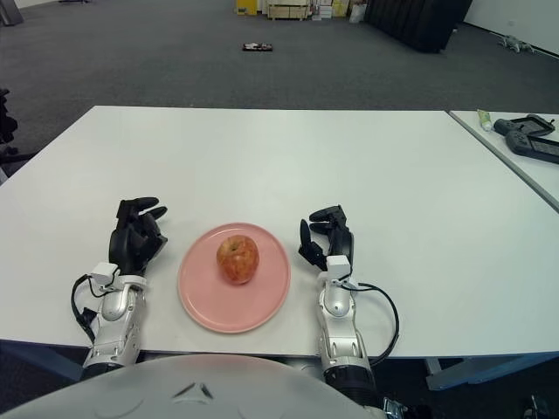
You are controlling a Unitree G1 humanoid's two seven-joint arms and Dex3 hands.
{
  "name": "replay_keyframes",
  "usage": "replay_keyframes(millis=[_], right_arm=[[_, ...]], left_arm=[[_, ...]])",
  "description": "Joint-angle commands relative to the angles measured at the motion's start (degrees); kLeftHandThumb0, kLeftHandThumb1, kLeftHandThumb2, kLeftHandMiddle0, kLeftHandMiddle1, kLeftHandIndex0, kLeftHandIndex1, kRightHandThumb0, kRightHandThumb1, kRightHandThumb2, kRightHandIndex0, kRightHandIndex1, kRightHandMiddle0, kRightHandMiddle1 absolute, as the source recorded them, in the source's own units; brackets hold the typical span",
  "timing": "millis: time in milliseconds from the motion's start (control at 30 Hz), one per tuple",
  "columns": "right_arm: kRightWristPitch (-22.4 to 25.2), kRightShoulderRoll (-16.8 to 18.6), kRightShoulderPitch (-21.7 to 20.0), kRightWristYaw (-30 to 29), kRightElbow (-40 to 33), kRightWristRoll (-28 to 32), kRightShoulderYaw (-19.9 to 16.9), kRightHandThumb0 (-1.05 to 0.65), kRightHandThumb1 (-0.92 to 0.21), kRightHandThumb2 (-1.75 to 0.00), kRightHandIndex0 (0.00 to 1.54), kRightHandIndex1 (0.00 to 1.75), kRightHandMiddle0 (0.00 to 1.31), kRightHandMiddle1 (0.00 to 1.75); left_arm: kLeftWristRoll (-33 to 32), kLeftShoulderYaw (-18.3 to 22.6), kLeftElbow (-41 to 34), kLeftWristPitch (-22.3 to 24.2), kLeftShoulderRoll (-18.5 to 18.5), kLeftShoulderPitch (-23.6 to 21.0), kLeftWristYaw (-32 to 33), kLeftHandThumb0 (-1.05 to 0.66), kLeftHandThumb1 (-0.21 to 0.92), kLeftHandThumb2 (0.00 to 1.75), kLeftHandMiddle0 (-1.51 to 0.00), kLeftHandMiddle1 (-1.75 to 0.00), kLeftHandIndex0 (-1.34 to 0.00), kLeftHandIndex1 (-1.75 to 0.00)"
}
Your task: Put the apple into the plate.
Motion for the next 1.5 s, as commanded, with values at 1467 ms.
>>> replay_keyframes(millis=[1467], right_arm=[[2.1, 0.2, -0.3, 0.1, 0.0, 0.1, 0.2, -0.38, -0.70, -0.83, 0.60, 1.41, 0.33, 1.75]], left_arm=[[13.5, 0.3, 9.0, -1.7, -0.1, -2.9, 14.9, -0.39, 0.67, 0.88, -0.56, -1.67, -0.35, -1.75]])
